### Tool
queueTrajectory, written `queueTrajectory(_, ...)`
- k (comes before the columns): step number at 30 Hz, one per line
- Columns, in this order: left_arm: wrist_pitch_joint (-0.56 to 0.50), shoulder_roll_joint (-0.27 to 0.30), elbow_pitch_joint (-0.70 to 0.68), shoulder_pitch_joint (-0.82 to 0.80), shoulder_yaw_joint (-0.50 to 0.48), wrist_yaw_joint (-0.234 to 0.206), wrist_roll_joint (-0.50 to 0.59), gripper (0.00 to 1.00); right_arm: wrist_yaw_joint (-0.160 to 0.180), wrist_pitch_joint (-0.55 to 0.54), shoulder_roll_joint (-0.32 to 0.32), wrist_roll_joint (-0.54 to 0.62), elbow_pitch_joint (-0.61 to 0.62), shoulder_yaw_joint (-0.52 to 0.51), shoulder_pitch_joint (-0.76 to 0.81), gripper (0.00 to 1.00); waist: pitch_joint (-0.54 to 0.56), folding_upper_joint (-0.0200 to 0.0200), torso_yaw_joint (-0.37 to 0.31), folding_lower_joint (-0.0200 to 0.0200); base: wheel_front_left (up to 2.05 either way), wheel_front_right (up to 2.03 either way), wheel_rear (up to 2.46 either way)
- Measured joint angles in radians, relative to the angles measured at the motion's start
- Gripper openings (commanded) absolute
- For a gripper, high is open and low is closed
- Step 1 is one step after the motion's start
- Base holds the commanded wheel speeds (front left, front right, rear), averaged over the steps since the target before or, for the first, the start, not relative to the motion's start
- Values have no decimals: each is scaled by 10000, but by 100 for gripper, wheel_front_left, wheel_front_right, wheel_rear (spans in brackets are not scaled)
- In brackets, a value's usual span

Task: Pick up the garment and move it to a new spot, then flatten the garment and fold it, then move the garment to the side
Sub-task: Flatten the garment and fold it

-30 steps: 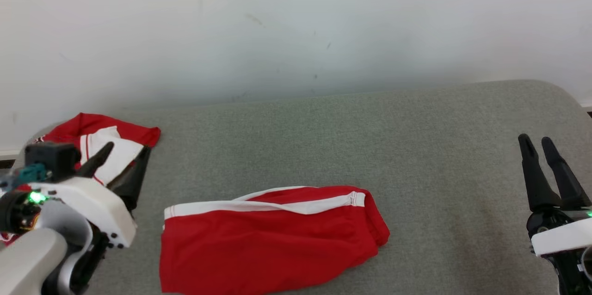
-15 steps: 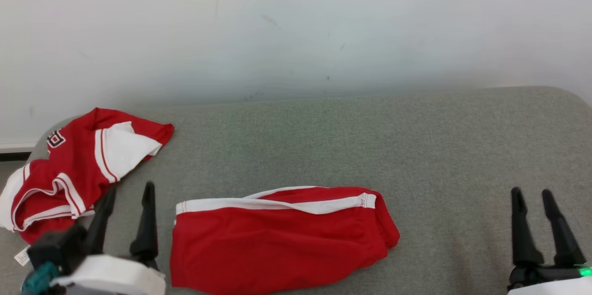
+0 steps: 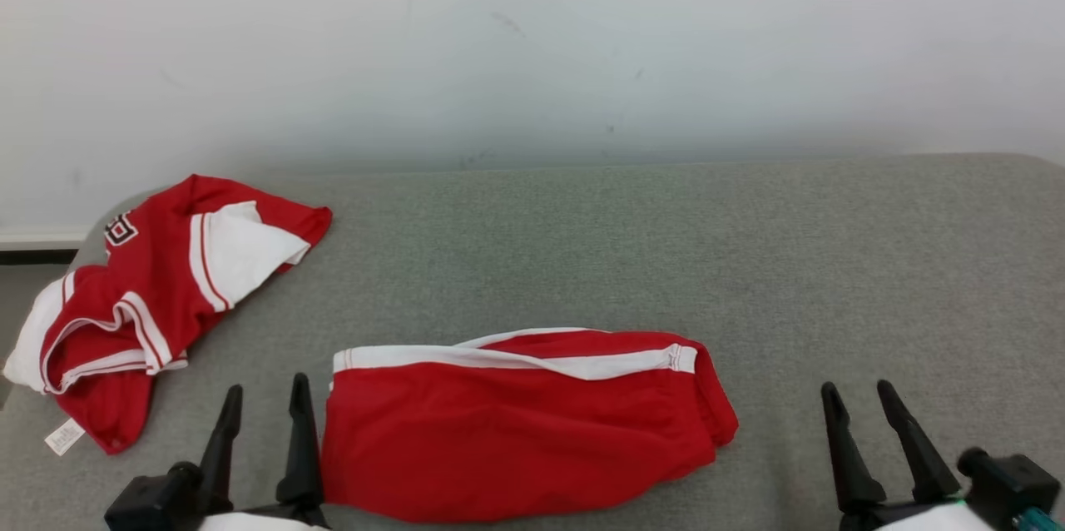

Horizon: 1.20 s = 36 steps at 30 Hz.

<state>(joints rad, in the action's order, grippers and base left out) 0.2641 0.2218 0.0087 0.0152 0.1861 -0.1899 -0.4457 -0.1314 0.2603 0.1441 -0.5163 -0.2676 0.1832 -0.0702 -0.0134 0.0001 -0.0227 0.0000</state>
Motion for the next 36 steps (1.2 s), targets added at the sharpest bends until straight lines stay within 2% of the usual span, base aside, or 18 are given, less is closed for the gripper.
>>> queueTrajectory(3,0,-267,236,-64,-263,414,259,100,0,-236,-13,201,-466,211,-475,100,-36,0,129,0,0,0,0)
queueTrajectory(8,0,-767,558,-181,-514,947,650,100,-2,-1323,-125,395,-1423,752,-1434,100,-75,0,443,0,0,0,0)
queueTrajectory(15,0,-1221,915,-291,-757,1476,1081,100,-2,-2663,-309,663,-2801,1034,-2264,100,-63,0,980,0,0,0,0)
queueTrajectory(27,0,-1567,1256,-506,-1210,1860,1365,100,-2,-3779,-527,631,-4332,974,-3102,100,-363,0,1387,0,0,0,0)
queueTrajectory(34,0,-1664,1488,-734,-1312,2031,1461,100,-2,-4711,-591,12,-5079,1127,-3614,100,-629,0,1506,0,0,0,0)
queueTrajectory(36,0,-1682,1567,-785,-1325,2088,1482,100,-2,-5102,-602,-485,-5158,1214,-3745,100,-671,-1,1579,0,0,0,0)
